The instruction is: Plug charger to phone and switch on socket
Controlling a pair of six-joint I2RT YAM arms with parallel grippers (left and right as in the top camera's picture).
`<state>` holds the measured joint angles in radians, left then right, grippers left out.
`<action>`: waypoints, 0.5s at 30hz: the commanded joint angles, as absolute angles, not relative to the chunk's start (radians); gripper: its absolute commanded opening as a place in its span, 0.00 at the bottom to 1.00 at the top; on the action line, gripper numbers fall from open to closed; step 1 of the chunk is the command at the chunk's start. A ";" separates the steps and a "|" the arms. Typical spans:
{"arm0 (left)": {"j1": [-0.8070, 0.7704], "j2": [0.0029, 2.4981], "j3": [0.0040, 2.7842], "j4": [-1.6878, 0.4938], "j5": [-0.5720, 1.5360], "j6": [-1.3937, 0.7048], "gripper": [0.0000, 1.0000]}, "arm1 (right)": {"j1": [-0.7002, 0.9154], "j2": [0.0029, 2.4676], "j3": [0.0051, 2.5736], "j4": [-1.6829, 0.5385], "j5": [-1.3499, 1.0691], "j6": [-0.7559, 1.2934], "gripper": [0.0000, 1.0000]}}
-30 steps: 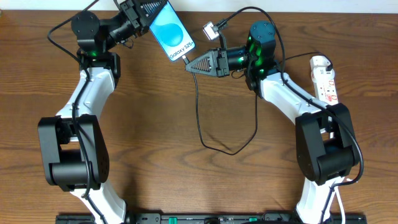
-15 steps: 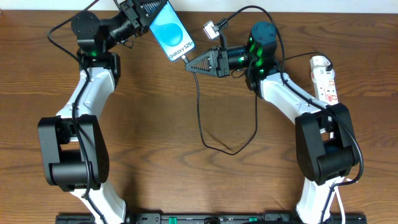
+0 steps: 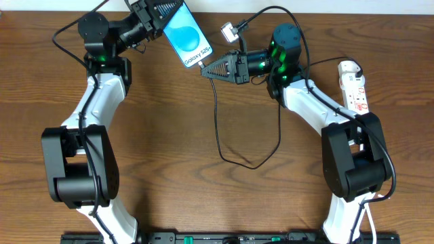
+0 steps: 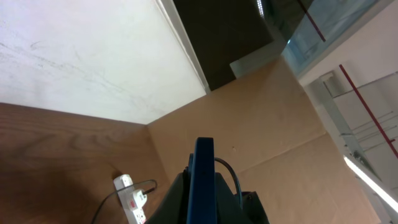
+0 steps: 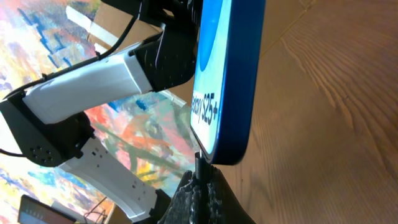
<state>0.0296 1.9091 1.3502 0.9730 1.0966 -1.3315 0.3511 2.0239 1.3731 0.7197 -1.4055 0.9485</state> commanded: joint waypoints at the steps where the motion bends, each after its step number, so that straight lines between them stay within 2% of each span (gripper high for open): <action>1: 0.000 1.880 1.359 0.981 1.156 -1.332 0.07 | 0.348 1.989 1.388 0.730 -1.298 0.926 0.01; 15: 0.001 1.880 1.359 0.981 1.129 -1.332 0.07 | 0.350 1.989 1.388 0.691 -1.274 0.926 0.01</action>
<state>0.0231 1.9087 1.3502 0.9699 1.0973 -1.3312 0.3511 2.0239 1.3735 0.6930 -1.3357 0.9463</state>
